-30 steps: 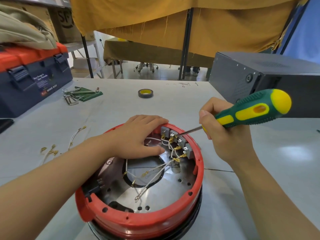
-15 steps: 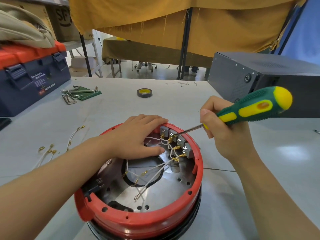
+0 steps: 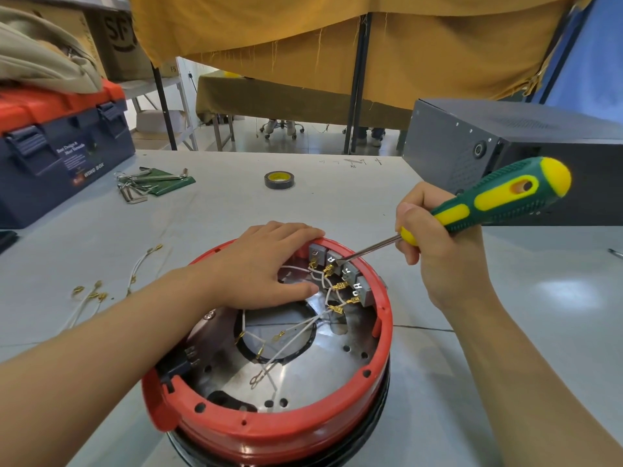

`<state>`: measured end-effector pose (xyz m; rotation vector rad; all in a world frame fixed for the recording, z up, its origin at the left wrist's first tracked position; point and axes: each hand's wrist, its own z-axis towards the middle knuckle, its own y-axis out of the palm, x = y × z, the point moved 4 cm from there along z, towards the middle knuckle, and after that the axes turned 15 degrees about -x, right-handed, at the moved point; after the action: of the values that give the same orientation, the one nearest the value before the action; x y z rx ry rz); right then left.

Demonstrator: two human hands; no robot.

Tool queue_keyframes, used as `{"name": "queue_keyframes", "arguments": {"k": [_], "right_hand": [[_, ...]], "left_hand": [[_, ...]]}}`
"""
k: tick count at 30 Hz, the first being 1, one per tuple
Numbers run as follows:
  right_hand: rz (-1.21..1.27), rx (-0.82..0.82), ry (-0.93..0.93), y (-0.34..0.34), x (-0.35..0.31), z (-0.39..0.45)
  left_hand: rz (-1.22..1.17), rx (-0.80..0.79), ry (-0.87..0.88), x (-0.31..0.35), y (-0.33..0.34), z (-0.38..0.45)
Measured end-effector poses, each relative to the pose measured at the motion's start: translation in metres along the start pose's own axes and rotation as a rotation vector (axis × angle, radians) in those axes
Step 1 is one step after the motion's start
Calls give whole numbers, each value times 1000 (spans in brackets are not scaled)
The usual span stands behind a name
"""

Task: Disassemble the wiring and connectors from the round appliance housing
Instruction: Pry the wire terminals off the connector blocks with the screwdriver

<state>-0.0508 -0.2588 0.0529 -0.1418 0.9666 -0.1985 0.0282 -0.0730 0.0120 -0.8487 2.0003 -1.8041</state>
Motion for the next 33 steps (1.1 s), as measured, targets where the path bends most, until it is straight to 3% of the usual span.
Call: {"name": "queue_keyframes", "arguments": {"k": [16,33], "right_hand": [[83,116,135,4,15,1],[98,128,43,-7,4,-1]], "left_hand": [[-10,26,10,-1,0,1],[-96,54,-20,2,-6,-3]]}}
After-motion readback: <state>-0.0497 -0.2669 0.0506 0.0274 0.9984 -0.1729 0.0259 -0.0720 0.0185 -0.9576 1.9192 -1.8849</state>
